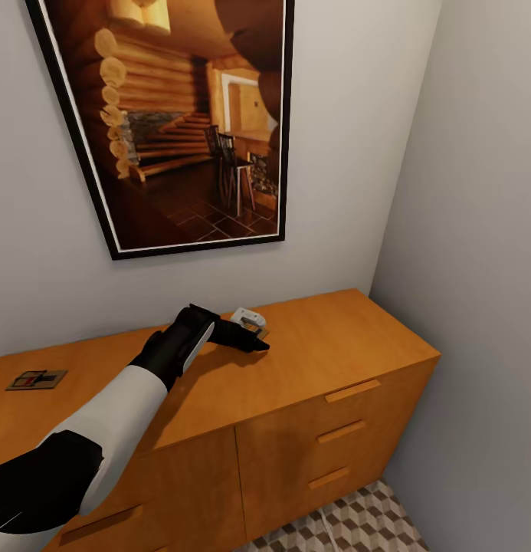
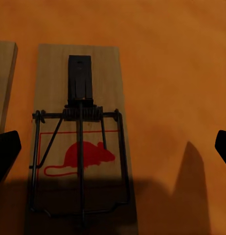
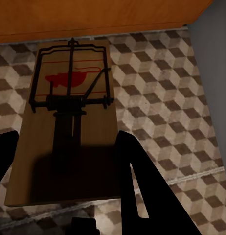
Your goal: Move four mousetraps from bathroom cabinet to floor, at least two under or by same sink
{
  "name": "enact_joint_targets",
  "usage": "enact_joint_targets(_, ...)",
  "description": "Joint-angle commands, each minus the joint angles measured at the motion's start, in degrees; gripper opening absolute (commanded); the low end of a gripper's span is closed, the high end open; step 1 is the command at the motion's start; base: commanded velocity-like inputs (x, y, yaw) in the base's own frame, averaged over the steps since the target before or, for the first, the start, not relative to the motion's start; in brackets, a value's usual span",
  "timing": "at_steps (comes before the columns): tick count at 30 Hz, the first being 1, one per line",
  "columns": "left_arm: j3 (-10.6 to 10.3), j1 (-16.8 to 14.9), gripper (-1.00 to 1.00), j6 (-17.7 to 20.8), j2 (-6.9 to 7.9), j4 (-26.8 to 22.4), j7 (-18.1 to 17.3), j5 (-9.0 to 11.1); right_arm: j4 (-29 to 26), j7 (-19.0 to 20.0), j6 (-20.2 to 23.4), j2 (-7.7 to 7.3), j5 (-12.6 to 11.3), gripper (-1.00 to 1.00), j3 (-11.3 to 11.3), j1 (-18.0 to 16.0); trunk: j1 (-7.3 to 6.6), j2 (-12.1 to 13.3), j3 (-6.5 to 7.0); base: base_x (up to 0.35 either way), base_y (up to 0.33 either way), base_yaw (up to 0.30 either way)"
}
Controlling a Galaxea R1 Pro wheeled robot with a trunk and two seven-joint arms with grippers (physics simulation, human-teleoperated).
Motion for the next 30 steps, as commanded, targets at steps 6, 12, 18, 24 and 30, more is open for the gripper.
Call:
enact_joint_targets(6,-0.1,0.0,1.00,0.4,0.01,1.3,-0.1,-0.1,0.1,-0.1,-0.2,0.02,0.4,-1.00,-0.3,0.0,0.00,0.0,-0.07,0.000,0.000,0.000)
enact_joint_targets(12,-0.1,0.0,1.00,0.4,0.01,1.4,-0.1,-0.1,0.1,-0.1,-0.2,0.00,0.4,-1.00,-0.3,0.0,0.00,0.0,-0.07,0.000,0.000,0.000)
enact_joint_targets(18,-0.1,0.0,-1.00,0.4,0.01,1.5,-0.1,-0.1,0.1,-0.1,-0.2,0.02,0.4,-1.00,-0.3,0.0,0.00,0.0,-0.07,0.000,0.000,0.000)
enact_joint_targets(24,-0.1,0.0,-1.00,0.4,0.01,1.5,-0.1,-0.1,0.1,-0.1,-0.2,0.00,0.4,-1.00,-0.3,0.0,0.00,0.0,-0.07,0.000,0.000,0.000)
enact_joint_targets(30,0.0,0.0,-1.00,0.4,0.01,1.7,-0.1,-0.1,0.1,-0.1,-0.2,0.01,0.4,-1.00,-0.3,0.0,0.00,0.0,-0.07,0.000,0.000,0.000)
